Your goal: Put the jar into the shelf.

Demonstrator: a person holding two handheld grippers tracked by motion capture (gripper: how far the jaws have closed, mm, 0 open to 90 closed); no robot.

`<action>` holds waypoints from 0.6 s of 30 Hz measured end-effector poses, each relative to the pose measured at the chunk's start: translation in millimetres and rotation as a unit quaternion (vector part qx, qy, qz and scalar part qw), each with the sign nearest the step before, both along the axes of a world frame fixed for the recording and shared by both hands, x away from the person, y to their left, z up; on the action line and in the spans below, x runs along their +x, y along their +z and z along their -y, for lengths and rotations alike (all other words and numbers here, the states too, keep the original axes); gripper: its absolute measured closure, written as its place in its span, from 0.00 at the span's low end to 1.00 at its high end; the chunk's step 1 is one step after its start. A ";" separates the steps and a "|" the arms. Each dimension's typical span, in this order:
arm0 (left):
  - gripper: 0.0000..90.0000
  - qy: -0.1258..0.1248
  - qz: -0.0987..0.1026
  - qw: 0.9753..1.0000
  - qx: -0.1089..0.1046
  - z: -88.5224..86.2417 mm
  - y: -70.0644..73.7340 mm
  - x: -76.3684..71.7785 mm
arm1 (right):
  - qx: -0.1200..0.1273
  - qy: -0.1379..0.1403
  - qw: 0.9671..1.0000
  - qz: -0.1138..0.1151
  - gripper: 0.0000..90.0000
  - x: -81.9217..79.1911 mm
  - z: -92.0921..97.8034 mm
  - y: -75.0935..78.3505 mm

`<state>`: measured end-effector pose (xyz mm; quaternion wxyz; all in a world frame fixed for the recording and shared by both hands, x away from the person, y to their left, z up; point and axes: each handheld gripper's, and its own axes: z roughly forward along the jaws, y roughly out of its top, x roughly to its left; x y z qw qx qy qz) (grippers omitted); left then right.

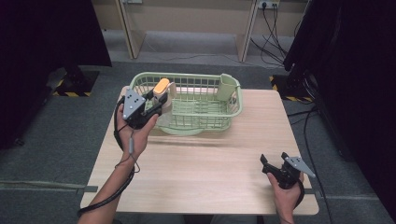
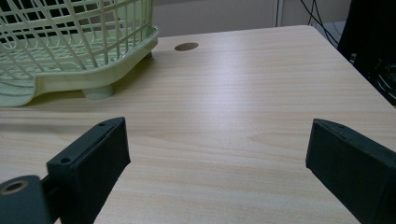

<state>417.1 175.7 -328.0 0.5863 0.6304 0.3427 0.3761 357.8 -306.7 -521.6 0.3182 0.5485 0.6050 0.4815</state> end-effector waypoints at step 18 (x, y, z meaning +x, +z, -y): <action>0.65 0.023 0.011 1.000 -0.001 -7.6 19.6 19.7 | 0.001 -0.001 1.000 0.000 0.07 0.0 -0.2 0.1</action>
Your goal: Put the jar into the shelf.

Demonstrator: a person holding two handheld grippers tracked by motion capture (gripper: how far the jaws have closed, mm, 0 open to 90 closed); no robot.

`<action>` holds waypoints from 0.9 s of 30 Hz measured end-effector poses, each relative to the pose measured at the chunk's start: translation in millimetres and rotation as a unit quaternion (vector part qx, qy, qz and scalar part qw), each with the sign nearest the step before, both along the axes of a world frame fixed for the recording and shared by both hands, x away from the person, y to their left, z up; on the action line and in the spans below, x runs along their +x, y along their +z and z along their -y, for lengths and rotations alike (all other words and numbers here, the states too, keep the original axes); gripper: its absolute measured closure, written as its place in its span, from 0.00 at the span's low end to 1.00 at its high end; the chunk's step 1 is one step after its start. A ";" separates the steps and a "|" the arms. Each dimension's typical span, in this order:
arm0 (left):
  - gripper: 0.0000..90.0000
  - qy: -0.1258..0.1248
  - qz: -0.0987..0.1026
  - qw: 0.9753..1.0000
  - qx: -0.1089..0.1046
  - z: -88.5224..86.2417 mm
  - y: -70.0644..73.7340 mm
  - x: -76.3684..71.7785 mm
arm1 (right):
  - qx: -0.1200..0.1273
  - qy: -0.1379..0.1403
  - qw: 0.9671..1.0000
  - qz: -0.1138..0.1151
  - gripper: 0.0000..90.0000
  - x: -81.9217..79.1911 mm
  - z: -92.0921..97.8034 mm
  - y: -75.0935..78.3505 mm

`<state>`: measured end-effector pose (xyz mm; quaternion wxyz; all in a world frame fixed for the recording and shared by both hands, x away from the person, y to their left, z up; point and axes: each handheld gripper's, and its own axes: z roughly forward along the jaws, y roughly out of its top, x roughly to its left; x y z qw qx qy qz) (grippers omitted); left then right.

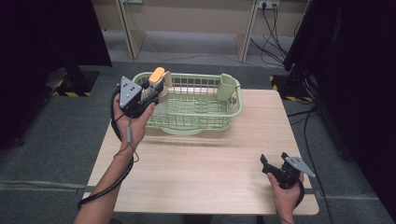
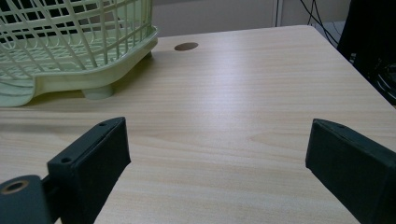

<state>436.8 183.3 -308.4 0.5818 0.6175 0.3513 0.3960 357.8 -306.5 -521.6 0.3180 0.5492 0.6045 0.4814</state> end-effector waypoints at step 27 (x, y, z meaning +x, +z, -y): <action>0.65 0.040 -0.064 0.997 0.008 -7.4 -12.9 82.9 | 0.004 0.000 1.000 -0.002 0.07 0.3 0.7 0.0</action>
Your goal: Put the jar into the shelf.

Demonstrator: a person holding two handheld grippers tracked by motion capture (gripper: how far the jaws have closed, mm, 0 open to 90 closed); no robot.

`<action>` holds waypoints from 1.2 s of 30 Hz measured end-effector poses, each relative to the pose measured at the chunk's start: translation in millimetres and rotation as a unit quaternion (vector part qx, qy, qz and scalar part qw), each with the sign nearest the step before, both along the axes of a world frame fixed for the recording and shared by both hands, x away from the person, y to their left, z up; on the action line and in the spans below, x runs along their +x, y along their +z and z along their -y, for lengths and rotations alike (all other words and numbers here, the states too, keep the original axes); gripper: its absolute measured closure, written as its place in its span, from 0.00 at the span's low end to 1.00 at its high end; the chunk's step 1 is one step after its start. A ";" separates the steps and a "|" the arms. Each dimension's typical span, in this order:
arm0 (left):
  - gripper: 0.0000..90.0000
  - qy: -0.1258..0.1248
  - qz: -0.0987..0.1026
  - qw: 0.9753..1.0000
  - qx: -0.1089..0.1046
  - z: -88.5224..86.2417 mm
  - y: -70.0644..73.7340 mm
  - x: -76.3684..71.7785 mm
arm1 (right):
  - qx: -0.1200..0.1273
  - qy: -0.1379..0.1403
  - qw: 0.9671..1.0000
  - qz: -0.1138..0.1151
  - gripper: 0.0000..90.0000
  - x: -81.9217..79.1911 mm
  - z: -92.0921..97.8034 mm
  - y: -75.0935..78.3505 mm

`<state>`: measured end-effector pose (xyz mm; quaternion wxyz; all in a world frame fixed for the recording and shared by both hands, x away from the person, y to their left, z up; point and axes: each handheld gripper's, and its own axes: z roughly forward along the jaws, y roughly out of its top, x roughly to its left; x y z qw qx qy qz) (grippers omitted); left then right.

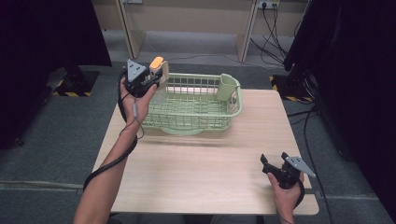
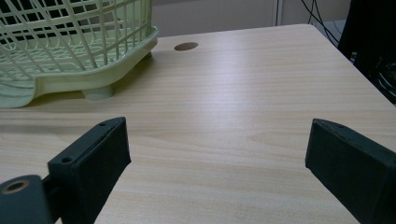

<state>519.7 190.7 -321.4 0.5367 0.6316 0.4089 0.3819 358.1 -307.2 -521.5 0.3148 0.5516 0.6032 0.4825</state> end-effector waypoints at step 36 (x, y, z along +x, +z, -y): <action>0.65 0.013 -0.199 0.978 0.068 1.5 -48.3 63.3 | 0.001 0.001 1.000 -0.002 0.08 0.5 0.3 0.0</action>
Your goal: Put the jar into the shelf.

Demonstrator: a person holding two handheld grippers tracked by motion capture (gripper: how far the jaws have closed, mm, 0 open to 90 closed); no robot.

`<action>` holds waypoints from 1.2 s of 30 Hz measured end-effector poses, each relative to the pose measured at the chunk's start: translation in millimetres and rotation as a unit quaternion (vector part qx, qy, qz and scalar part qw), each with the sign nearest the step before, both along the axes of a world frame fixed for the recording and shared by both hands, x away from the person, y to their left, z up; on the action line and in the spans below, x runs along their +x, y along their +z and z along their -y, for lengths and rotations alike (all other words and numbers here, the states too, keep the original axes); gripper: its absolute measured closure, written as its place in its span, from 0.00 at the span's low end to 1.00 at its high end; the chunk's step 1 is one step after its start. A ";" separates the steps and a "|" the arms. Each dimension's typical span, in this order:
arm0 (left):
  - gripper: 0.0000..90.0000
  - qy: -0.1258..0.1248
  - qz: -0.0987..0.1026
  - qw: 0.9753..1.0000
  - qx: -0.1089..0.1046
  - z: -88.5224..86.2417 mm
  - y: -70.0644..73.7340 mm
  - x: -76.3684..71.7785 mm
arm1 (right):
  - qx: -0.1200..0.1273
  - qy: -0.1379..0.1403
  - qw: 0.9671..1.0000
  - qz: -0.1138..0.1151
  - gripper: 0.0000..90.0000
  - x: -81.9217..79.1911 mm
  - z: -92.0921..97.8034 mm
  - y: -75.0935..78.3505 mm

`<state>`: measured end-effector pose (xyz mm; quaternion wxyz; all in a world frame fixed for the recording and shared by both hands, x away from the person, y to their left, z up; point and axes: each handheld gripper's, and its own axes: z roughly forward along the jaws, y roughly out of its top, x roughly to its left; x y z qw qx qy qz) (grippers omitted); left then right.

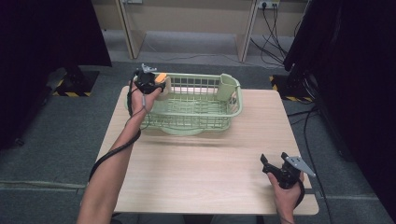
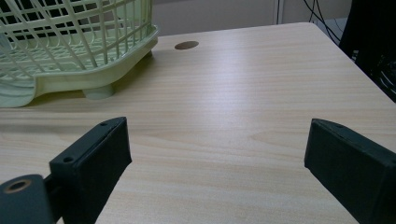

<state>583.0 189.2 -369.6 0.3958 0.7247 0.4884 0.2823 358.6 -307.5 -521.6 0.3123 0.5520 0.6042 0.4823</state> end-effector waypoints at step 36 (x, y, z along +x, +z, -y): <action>0.40 0.020 -0.022 1.000 0.005 -5.4 -7.2 -4.4 | -0.002 0.000 1.000 0.000 0.09 0.5 -0.2 0.0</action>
